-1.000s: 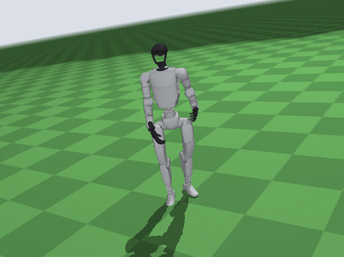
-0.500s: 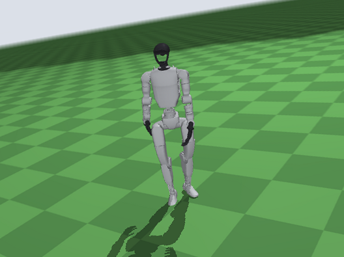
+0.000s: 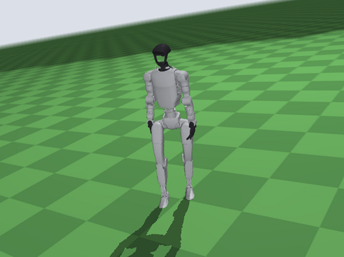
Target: In place motions
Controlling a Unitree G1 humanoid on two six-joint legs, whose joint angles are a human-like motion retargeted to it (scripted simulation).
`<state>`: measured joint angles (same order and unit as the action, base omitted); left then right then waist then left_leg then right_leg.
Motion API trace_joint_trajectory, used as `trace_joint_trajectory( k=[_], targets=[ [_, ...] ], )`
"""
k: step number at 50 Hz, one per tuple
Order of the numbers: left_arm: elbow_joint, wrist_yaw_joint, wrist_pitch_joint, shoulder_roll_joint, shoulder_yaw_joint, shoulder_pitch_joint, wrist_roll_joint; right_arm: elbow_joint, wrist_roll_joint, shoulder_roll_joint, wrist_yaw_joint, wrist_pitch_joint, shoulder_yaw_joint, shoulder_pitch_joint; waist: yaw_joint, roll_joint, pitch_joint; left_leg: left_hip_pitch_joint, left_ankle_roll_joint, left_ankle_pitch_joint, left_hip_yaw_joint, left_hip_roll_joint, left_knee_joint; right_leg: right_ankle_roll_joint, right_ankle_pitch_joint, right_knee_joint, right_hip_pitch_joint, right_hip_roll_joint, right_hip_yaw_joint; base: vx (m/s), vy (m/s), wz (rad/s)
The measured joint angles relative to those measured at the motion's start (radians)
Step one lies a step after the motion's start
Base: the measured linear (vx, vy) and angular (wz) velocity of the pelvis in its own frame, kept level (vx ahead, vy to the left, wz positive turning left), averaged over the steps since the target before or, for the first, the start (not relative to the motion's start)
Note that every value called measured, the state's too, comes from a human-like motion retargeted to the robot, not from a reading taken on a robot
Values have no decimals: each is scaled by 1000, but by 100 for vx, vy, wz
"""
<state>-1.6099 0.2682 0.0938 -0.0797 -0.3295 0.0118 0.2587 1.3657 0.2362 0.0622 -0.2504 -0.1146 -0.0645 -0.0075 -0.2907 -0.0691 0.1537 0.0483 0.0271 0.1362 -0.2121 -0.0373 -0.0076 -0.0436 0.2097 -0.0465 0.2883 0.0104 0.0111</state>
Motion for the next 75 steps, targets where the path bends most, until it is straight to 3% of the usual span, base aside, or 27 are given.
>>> trace_joint_trajectory(
  k=[5, 9, 10, 12, 14, 22, 29, 38, 43, 50, 55, 65, 70, 75],
  targets=[
    [-82, -40, 33, -36, 31, 108, 53, -170, -17, -53, -142, 60, -140, -12, -8, 24, -31, -10, 4, -5, -51, 7, -18, -26, 36, -4, 18, -6, -11, 1, -5, -37],
    [-61, -22, 30, -53, 55, 171, 98, -255, 80, -24, -163, 109, -213, -15, -169, 10, -29, -4, 7, -4, 109, -8, -33, -14, -2, -29, 23, 61, 173, 1, -2, 170],
    [-53, -16, 29, -53, 43, 182, 101, -272, 104, -14, -147, 121, -229, -12, -168, 12, -30, 3, 2, -9, 106, -1, -31, -3, -14, -37, 22, 66, 194, 1, 1, -87],
    [-32, -7, 23, -49, 6, 196, 86, -290, 138, 3, -97, 136, -245, -2, -48, 26, -35, 12, 5, -20, -14, 18, -29, 27, -22, -45, 22, 30, 153, 1, 4, -243],
    [-11, -12, 16, -43, -9, 199, 54, -280, 141, 12, -58, 139, -232, 6, 17, 34, -38, 24, -1, -29, -67, 37, -19, 45, -47, -53, 1, 20, 152, 0, 7, -136],
    [74, -63, 8, -19, -34, 145, -46, -66, 42, 16, -15, 90, -122, -3, 22, 21, -3, 60, -17, -48, -32, 49, -9, 43, -132, -84, -81, 16, 174, -5, 15, 19],
    [151, -38, -3, -13, -29, 83, -54, 157, 22, 46, 54, 71, -46, -11, 51, 46, 4, 49, -38, -59, -35, 42, 5, 80, -106, -7, -118, 6, 187, -16, 24, 5],
    [217, -48, -13, 2, -24, 80, -81, 231, 47, 86, 49, 35, 23, 13, 37, 28, -25, 102, -63, -57, -39, 86, 161, 95, -113, 5, -139, -20, 195, -25, 28, 6],
    [209, -64, -8, 5, -5, 107, -48, 274, 22, 112, 50, 12, 61, 23, 47, 21, -8, 232, -18, -33, -83, 91, 298, 96, -107, 9, -123, -1, 199, -15, 26, 11],
    [173, -65, -9, 10, -43, 160, -63, 293, -66, 114, 51, -3, 57, 8, 153, 42, -120, 385, -10, -35, 7, 29, 126, 125, -96, 4, -206, -27, 153, -10, 14, -38],
    [112, -73, -3, 21, -99, 211, -92, 237, -17, 100, 30, -2, 16, -16, 199, 69, -168, 513, 18, -56, -8, 21, 64, 144, -75, 16, -250, -20, 124, -3, 9, -35],
    [14, -64, 16, 51, -162, 268, -82, 94, 52, 74, -16, 23, -55, -67, 283, 116, -189, 599, 39, -70, -74, 82, 132, 2, -92, -1, -256, 55, 89, -4, 14, -60],
    [22, -60, 19, 51, -147, 266, -62, 74, 44, 72, -21, 33, -46, -57, 255, 88, -146, 563, 32, -65, -107, 87, 163, -11, -93, 3, -235, 55, 98, -1, 13, 1],
    [70, -68, 21, 31, -127, 225, -69, 141, 31, 81, -6, 22, -16, -41, 201, 42, -105, 471, 10, -62, -138, 79, 158, 14, -83, 11, -223, 27, 122, 3, 2, 45]
  ],
)
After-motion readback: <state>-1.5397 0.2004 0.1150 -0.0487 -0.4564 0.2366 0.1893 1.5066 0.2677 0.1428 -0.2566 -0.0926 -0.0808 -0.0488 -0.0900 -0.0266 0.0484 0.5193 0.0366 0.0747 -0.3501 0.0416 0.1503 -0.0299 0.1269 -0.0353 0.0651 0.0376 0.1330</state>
